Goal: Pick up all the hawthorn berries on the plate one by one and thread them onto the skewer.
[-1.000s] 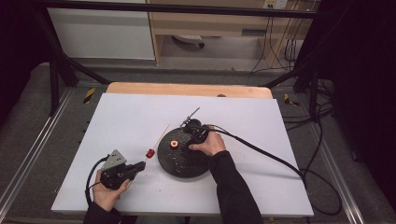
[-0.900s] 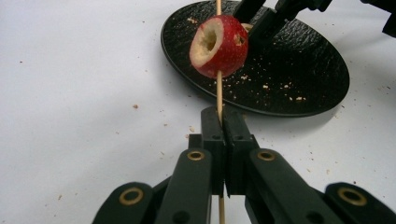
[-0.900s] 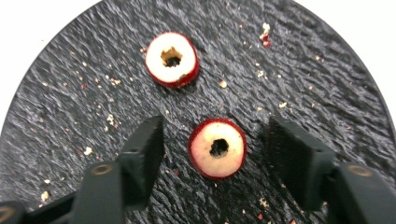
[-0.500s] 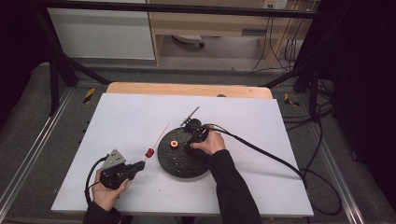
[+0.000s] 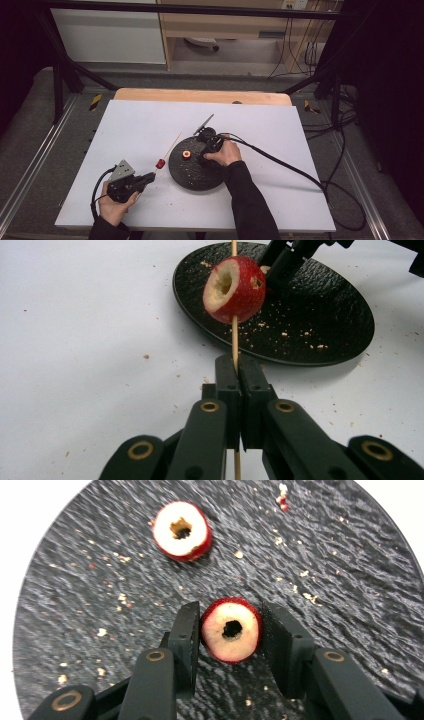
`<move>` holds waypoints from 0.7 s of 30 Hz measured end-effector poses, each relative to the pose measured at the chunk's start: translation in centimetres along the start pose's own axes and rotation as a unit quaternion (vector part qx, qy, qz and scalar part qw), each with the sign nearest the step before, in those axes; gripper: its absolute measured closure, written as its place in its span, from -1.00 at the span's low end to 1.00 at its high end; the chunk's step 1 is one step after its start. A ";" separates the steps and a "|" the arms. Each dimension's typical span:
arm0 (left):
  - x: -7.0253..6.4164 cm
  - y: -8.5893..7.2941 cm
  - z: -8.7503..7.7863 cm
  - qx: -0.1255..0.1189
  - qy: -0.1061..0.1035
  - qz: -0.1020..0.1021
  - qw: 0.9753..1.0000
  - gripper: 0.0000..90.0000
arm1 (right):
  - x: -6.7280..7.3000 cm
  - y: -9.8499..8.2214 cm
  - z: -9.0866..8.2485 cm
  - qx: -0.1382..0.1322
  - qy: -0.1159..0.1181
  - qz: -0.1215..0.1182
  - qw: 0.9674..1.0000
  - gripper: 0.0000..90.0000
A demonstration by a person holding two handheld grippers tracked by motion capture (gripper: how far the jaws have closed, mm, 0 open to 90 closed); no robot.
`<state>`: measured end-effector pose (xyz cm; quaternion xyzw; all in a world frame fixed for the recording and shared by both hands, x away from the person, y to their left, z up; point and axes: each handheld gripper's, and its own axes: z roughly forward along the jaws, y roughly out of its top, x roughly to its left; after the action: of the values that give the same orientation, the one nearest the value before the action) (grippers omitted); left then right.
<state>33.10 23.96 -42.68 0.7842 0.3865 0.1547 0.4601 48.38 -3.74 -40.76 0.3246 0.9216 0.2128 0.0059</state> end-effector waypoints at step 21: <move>-0.1 -0.1 -0.1 -0.006 0.004 -0.005 1.000 0.96 | 0.6 -3.4 -4.9 -0.121 0.022 0.057 0.991 0.37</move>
<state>32.93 23.93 -42.67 0.7791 0.3911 0.1581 0.4637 45.17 -7.64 -37.54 0.3692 0.8687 0.3299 0.0130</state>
